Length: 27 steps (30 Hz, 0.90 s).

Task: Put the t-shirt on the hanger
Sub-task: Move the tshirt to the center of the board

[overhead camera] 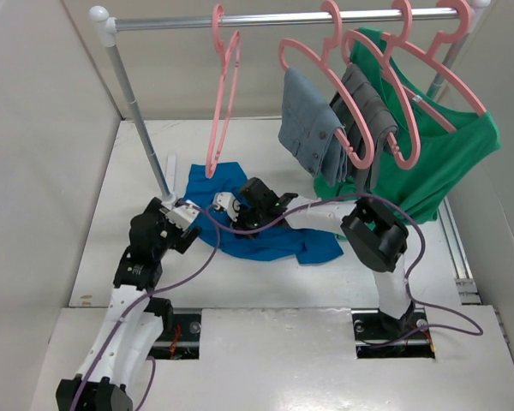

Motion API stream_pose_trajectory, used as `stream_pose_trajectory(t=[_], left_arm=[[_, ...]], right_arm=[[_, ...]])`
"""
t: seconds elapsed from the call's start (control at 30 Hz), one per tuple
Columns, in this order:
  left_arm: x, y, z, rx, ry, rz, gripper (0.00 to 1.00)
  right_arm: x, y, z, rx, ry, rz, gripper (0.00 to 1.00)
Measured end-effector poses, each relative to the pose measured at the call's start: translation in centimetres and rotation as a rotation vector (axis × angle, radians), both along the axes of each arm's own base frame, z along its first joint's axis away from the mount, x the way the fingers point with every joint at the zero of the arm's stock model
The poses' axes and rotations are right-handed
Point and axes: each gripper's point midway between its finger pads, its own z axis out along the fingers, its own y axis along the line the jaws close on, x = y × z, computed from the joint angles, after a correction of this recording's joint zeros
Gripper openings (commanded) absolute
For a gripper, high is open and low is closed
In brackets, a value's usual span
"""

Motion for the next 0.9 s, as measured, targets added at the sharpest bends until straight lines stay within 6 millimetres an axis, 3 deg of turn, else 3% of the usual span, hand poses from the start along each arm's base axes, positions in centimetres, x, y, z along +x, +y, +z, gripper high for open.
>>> stream_pose_trajectory(t=[0.13,0.17,0.2,0.23,0.3,0.33,0.47,0.63,0.9], left_arm=[[0.7,-0.8,0.4,-0.003,-0.025,-0.05,0.98],[0.8,-1.1,0.4,-0.003,-0.027,-0.071,0.94],[1.0,-1.5,0.2,-0.003,-0.021,-0.094,0.92],[1.1,-1.8,-0.1,-0.005,-0.012,-0.117,0.91],[1.2,-2.5,-0.9,-0.008,0.023,-0.158,0.87],[1.4,-2.8,-1.4,-0.009,0.052,-0.177,0.85],[3.1,-4.3,-2.0,-0.007,0.141,-0.248,0.81],[4.5,-6.8,-2.2,0.016,0.156,-0.317,0.87],[5.9,-10.5,-3.9,0.025,0.202,-0.417,0.94]], right_arm=[[-3.4,0.4,1.0,-0.005,-0.048,0.168,0.03],[-4.5,0.3,1.5,-0.005,-0.06,0.205,0.12],[-5.6,0.1,2.0,-0.002,-0.069,0.239,0.44],[-6.6,-0.3,2.7,0.001,-0.077,0.263,0.55],[-7.6,-1.2,4.0,0.021,-0.102,0.295,0.69],[-7.7,-1.8,4.7,0.034,-0.113,0.297,0.82],[-5.2,-4.6,6.3,0.096,-0.105,0.2,0.82],[0.5,-8.7,4.7,0.081,-0.06,-0.016,0.81],[2.5,-9.3,2.1,0.012,-0.014,-0.114,0.72]])
